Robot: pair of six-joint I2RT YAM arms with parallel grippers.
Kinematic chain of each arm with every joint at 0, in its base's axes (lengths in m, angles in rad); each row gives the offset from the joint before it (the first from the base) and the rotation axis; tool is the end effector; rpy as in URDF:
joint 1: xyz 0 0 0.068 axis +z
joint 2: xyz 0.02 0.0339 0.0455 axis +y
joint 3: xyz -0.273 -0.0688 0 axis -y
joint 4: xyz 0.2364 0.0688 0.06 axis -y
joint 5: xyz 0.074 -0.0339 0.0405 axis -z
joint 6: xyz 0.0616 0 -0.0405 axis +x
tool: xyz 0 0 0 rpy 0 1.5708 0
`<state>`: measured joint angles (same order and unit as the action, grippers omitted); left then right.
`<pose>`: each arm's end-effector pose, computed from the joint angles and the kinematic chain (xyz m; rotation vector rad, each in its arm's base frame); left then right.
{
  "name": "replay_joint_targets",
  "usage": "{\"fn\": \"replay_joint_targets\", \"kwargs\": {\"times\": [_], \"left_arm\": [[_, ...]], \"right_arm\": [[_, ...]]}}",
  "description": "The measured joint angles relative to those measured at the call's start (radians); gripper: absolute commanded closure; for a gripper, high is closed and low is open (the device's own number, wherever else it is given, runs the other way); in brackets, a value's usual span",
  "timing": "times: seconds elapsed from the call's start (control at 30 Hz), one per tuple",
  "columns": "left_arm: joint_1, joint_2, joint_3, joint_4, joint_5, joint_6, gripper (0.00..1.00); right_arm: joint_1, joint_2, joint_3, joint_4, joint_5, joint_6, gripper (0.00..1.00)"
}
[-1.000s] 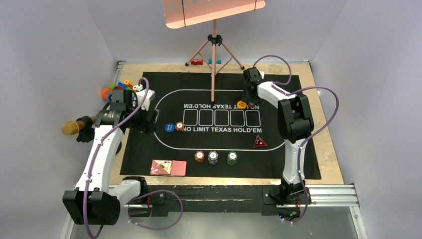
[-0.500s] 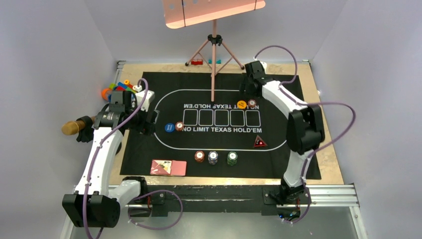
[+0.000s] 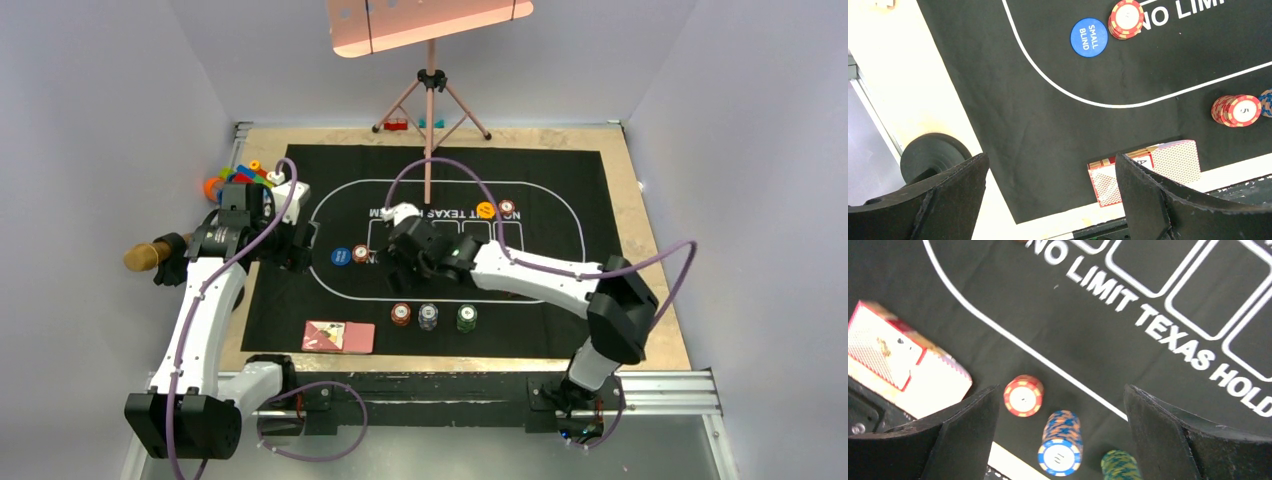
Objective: Distribute texas hold em gaming equipment
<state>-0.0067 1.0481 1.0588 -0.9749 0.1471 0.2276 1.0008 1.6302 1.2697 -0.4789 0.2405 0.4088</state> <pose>0.1963 -0.0103 0.3017 0.3525 2.4976 -0.0977 0.2109 0.3019 0.2592 -0.5962 2.3374 0.3760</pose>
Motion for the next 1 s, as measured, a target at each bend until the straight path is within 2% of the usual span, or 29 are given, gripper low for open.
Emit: {"fn": "replay_joint_targets", "kwargs": {"times": [0.33, 0.5, 0.7, 1.0], "left_arm": [[0.000, -0.008, 0.000, 0.000, -0.006, 0.000, 0.00], [0.000, -0.011, 0.000, 0.000, -0.007, 0.000, 0.00], [0.000, -0.014, 0.000, 0.000, -0.010, 0.000, 0.00], [0.000, -0.016, 0.000, 0.000, -0.013, 0.000, 0.00]], "right_arm": [[0.130, 0.193, 0.002, -0.002, -0.080, -0.028, 0.05], [0.132, 0.253, 0.002, -0.002, -0.103, -0.038, 0.11], [0.132, 0.268, 0.005, 0.000, -0.103, -0.045, 0.24], [0.132, 0.269, 0.006, 0.001, -0.104, -0.052, 0.55]]}}
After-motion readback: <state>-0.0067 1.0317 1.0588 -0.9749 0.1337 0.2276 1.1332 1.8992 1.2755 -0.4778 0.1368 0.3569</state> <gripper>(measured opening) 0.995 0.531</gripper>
